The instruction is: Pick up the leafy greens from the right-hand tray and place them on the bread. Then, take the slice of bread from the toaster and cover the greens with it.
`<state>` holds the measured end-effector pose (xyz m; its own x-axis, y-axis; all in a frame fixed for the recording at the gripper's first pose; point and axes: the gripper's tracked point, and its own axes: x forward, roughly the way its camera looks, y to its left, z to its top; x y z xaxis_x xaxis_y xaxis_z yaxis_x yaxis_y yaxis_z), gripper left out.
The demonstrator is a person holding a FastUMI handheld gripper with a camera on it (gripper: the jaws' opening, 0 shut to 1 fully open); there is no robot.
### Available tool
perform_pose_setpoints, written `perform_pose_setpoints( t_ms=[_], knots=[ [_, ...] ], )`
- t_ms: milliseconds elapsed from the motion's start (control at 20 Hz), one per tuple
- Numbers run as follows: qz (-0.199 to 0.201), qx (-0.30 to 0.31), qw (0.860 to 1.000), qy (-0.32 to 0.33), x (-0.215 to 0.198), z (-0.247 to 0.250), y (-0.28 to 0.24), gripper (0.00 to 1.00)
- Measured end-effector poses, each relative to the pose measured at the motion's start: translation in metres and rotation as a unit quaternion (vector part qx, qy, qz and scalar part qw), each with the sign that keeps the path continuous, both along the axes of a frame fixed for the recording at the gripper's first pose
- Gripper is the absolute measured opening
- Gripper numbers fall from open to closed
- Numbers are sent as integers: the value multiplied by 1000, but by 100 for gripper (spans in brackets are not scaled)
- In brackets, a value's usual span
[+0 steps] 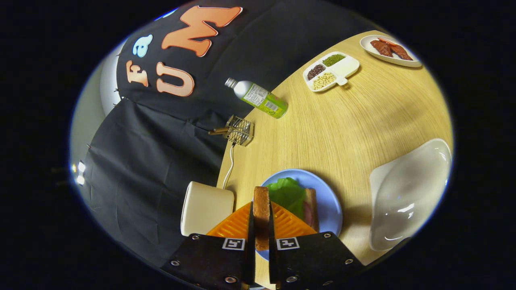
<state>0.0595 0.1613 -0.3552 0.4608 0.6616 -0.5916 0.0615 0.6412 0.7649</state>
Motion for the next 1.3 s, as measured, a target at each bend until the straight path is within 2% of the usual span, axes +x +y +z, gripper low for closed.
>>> perform_pose_setpoints(
  t_ms=[100, 400, 550, 750, 850, 950, 1300],
  knots=[
    [0, -33, 999, -14, 0, -8, -7, 15],
    [34, -97, 994, -36, -11, -22, -4, 34],
    [40, -116, 991, -56, -11, -17, -8, 50],
    [10, -163, 978, -128, 6, 21, -37, 70],
    [-11, -188, 967, -174, 12, 52, -53, 77],
    [-35, -220, 949, -222, 16, 83, -73, 82],
    [-105, -272, 886, -361, 1, 195, -112, 86]
  ],
)
